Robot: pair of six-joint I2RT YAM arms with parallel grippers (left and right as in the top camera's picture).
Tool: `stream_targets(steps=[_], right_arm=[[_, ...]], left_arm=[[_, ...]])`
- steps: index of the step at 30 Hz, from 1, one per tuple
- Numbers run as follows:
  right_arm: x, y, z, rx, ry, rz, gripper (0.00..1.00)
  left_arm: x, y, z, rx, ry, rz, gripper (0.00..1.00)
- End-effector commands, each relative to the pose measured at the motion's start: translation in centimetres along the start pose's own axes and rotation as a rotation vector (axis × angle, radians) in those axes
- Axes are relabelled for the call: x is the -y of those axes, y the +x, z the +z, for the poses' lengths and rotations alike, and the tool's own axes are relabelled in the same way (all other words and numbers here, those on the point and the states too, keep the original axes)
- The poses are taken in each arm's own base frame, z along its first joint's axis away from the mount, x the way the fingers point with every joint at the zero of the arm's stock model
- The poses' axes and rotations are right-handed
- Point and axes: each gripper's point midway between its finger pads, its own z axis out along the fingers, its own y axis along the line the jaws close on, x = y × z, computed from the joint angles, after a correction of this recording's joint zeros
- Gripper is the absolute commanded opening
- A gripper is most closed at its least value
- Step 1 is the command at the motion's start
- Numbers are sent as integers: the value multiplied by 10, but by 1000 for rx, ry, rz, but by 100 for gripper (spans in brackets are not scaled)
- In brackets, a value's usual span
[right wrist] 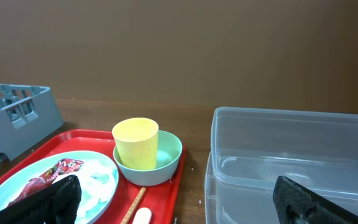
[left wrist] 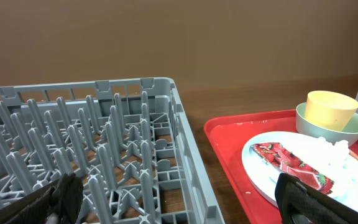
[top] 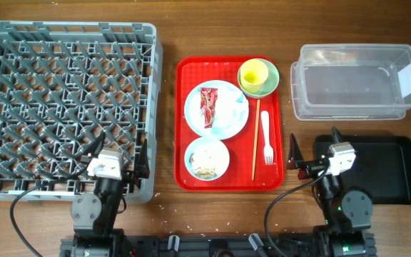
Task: Sort waste into correct bins and load items into the dishwasher rack
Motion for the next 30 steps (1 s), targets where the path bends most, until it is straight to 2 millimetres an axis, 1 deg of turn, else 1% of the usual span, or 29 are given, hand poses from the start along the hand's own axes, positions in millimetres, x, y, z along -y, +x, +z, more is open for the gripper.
stream_targets(steps=[1, 16, 18, 19, 20, 21, 22, 23, 24, 25, 26, 28, 29, 30], right_arm=[[3, 1, 0, -4, 16, 16, 100], [3, 1, 0, -4, 16, 16, 100], [1, -7, 0, 29, 6, 18, 100], [-6, -15, 0, 61, -37, 42, 100], [-30, -27, -4, 92, -187, 193, 100], [-54, -29, -10, 55, -342, 376, 100], [-72, -25, -17, -21, -449, 542, 100], [-78, -23, -20, -98, -487, 766, 100], [-70, -26, -16, -127, -437, 1030, 100], [-66, -33, -15, -143, -424, 1281, 100], [-66, -53, -19, -73, -479, 1257, 100], [-68, -109, -41, 171, -629, 1088, 100], [-66, -130, -51, 262, -659, 1046, 100], [-63, -141, -53, 298, -649, 1040, 100]], left_arm=[[3, 3, 0, -7, 13, 12, 100], [3, 3, 0, -7, 13, 12, 100], [3, 3, 0, -7, 13, 12, 100], [3, 3, 0, -7, 13, 12, 100], [3, 3, 0, -7, 13, 12, 100], [3, 3, 0, -7, 13, 12, 100], [3, 3, 0, -7, 13, 12, 100], [3, 3, 0, -7, 13, 12, 100], [3, 3, 0, -7, 13, 12, 100], [3, 3, 0, -7, 13, 12, 100], [3, 3, 0, -7, 13, 12, 100], [3, 3, 0, -7, 13, 12, 100], [3, 3, 0, -7, 13, 12, 100], [3, 3, 0, -7, 13, 12, 100]])
